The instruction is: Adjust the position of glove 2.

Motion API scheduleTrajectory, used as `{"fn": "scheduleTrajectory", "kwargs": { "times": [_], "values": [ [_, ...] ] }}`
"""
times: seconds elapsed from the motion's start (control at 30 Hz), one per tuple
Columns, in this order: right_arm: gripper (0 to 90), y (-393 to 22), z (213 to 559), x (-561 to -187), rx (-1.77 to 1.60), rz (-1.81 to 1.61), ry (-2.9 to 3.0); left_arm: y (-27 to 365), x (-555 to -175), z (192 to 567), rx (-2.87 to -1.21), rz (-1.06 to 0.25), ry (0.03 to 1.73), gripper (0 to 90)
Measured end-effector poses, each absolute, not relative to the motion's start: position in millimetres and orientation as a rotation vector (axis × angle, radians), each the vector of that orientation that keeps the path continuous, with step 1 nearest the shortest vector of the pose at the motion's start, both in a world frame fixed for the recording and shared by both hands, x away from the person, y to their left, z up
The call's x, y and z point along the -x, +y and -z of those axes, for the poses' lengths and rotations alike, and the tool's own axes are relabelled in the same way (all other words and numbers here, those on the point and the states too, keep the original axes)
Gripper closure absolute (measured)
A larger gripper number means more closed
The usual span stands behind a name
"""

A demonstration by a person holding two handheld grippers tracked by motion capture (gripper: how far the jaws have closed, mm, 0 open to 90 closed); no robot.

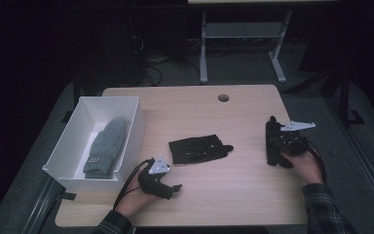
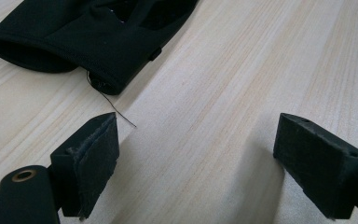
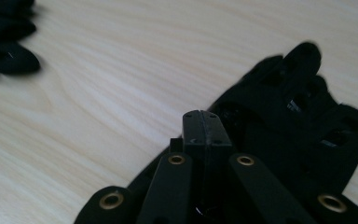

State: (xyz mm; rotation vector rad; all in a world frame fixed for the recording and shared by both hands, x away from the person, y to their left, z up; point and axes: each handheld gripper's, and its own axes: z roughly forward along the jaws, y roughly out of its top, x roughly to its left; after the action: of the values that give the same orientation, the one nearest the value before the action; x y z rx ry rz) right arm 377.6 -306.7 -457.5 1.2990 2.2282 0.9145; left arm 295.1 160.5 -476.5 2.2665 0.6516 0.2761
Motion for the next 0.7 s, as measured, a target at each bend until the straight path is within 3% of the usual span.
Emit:
{"fn": "scheduleTrajectory", "kwargs": {
  "times": [0.7],
  "values": [
    [90.0,-276,465,-358,-1.158,-0.867,2.391,160,-295,477,-2.264,-0.276,0.651,13.6]
  ]
}}
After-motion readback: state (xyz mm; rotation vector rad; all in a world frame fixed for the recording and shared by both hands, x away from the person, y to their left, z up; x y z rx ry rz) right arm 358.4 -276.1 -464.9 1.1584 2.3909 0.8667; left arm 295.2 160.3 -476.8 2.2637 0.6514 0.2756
